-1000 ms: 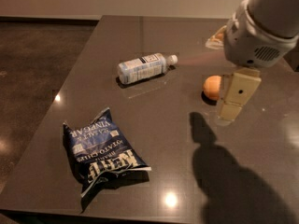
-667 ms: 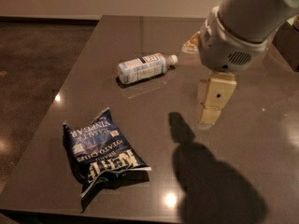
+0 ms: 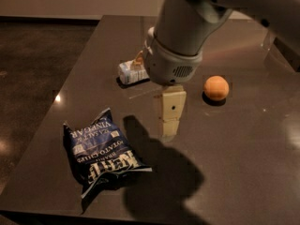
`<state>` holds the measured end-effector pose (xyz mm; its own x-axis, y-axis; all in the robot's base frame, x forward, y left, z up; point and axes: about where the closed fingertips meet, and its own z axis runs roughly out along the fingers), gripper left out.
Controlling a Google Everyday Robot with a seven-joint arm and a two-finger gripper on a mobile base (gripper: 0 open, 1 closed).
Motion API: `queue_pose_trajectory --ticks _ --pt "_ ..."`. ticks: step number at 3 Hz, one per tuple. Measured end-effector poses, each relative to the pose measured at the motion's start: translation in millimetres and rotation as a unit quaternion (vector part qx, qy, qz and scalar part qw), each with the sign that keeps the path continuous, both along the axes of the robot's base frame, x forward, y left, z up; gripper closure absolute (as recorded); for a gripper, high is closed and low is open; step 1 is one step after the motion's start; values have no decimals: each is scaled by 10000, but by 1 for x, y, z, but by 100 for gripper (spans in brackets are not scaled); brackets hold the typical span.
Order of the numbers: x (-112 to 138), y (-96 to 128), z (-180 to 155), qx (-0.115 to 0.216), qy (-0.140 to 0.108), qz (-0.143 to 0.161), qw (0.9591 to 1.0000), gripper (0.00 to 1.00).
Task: Pick blue chip bag
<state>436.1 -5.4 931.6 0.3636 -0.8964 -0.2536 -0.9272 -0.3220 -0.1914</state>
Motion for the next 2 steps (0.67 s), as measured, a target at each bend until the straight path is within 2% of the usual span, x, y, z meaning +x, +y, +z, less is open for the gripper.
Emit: queue_pose_trajectory --ticks 1,2 --pt "-6 28 -14 -110 164 560 9982 0" --pt "-19 59 -29 -135 328 1171 9925 0"
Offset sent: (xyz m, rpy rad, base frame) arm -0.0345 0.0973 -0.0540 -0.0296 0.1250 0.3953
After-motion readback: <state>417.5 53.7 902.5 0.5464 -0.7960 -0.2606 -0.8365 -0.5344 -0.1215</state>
